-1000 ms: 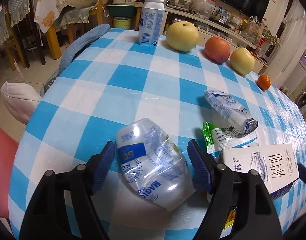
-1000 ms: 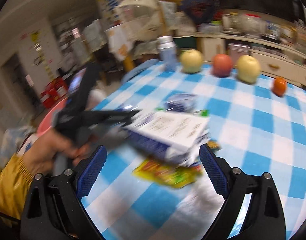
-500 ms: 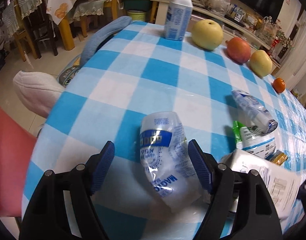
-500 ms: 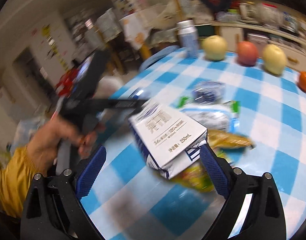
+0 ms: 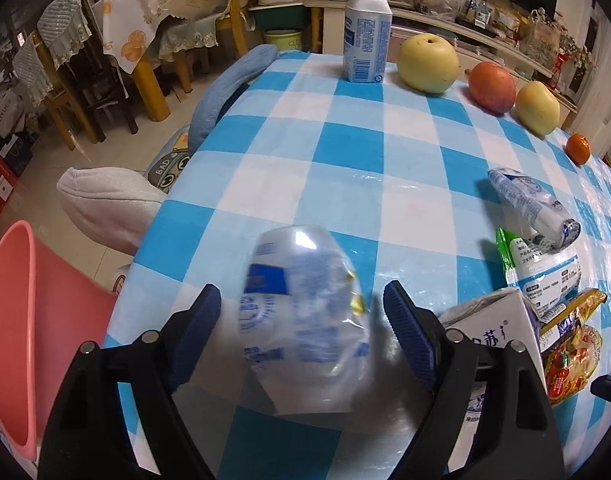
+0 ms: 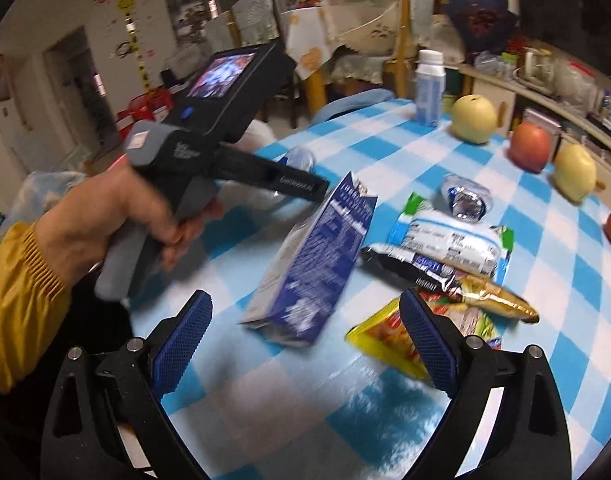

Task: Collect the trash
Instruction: 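Hold the bottle in the left tool while the right tool grasps the dark blue milk carton, then carry the clear bottle and blue carton over the pink bucket and open both tools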

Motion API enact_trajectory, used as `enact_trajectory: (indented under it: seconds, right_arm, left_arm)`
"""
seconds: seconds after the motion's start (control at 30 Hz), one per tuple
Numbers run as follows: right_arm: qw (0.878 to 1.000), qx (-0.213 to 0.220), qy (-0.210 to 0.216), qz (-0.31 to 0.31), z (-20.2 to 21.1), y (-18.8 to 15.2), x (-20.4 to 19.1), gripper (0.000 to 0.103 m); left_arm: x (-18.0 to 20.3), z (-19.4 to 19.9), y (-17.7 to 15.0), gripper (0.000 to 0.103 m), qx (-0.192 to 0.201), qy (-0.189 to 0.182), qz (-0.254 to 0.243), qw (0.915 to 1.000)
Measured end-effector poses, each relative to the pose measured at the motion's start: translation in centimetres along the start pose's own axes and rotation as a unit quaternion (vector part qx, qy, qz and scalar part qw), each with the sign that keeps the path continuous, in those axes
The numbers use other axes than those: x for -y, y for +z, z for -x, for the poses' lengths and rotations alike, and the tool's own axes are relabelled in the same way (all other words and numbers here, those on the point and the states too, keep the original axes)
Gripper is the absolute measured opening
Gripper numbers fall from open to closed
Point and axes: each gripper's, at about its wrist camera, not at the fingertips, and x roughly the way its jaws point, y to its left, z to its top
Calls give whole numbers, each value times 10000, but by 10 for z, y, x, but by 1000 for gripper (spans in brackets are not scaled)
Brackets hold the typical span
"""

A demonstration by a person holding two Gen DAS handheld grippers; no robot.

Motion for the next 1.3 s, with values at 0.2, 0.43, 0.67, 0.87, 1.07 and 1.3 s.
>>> enact_trajectory:
  seconds: [0.2, 0.43, 0.67, 0.87, 1.07, 1.3]
  right_arm:
    - [9991, -210, 189, -318, -18, 6, 0, 94]
    - [9893, -455, 604, -1244, -36, 8, 16, 82]
    - [9810, -326, 597, -1816, -39, 10, 27, 61]
    - [9723, -517, 730, -2160, -53, 10, 34, 41]
    - [9760, -419, 546, -2065, -54, 14, 32, 39]
    - [9766, -174, 485, -2086, -43, 13, 31, 38]
  left_arm:
    - [-12, -6, -2, 84, -112, -127, 232, 9996]
    - [-17, -12, -6, 83, -143, -276, 209, 9993]
    - [-12, -9, -8, 76, -2, -251, 99, 9996]
    - [-13, -8, -9, 68, 74, -292, 81, 9995]
    - [-23, -5, -10, 63, 113, -525, 278, 9982]
    - [-35, -2, -11, 63, 57, -843, 611, 9946]
